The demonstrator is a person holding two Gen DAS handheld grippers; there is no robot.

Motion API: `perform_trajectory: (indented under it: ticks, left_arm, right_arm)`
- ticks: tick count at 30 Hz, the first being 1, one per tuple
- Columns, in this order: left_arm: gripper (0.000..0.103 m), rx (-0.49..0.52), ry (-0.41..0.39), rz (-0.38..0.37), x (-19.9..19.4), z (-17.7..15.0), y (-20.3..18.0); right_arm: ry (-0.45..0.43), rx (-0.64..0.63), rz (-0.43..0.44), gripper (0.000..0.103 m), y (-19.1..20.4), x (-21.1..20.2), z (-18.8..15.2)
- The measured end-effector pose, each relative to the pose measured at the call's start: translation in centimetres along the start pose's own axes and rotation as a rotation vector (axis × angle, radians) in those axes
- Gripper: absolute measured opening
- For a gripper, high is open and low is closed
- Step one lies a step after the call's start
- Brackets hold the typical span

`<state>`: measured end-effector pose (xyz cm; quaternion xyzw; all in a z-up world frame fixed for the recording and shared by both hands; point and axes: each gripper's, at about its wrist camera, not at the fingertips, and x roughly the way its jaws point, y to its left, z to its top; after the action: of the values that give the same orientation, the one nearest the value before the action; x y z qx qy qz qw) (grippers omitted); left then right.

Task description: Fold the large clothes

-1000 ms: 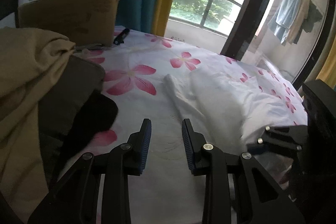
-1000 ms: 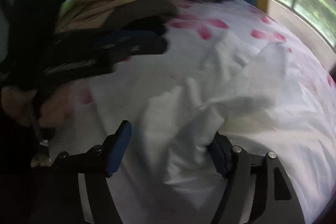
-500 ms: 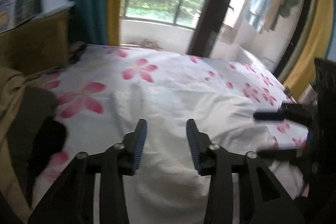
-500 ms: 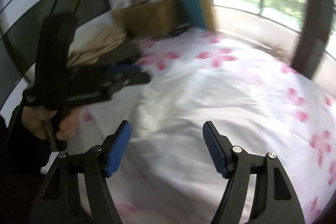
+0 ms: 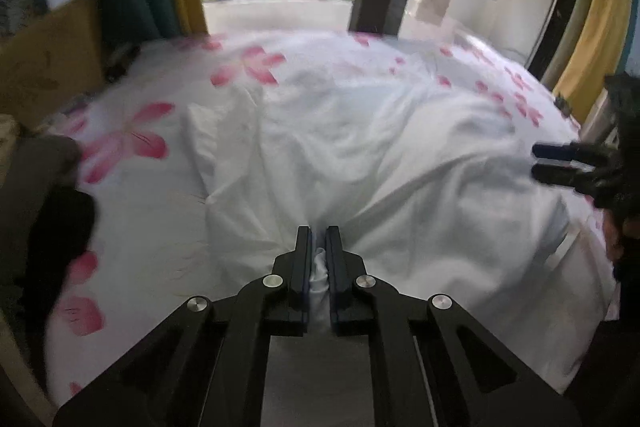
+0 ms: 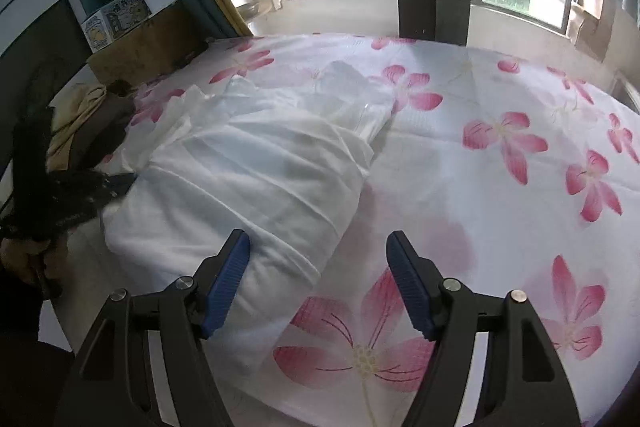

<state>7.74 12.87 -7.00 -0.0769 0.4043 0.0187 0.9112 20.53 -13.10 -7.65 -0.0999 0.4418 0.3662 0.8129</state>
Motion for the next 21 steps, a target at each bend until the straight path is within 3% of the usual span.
perform_trajectory:
  ticks: [6, 9, 14, 16, 18, 20, 21]
  left_arm:
    - [0.007, -0.05, -0.08, 0.016, -4.1, 0.4, 0.9]
    - [0.007, -0.073, -0.038, 0.027, -3.2, -0.3, 1.3]
    - [0.008, -0.163, 0.101, -0.017, -0.1, -1.9, 2.3]
    - [0.015, -0.138, 0.098, -0.018, -0.2, -1.5, 1.9]
    - [0.039, -0.108, 0.081, -0.018, -0.4, -0.9, 1.7]
    - [0.05, -0.071, 0.065, -0.011, -0.5, 0.0, 1.5]
    - [0.051, -0.057, 0.062, -0.011, -0.4, 0.5, 1.5]
  right_arm:
    - [-0.006, -0.015, 0.036, 0.075, 0.9, 1.7, 0.6]
    - [-0.007, -0.037, 0.049, 0.079, 1.6, 2.6, 0.7]
    - [0.004, -0.05, 0.062, 0.084, 2.5, 3.9, 0.7]
    - [0.003, -0.05, 0.065, 0.084, 2.6, 3.9, 0.7]
    - [-0.002, -0.049, 0.058, 0.084, 2.6, 3.5, 0.8]
    - [-0.005, -0.038, 0.058, 0.084, 2.3, 3.1, 0.9]
    - [-0.008, -0.031, 0.058, 0.084, 2.2, 2.9, 1.0]
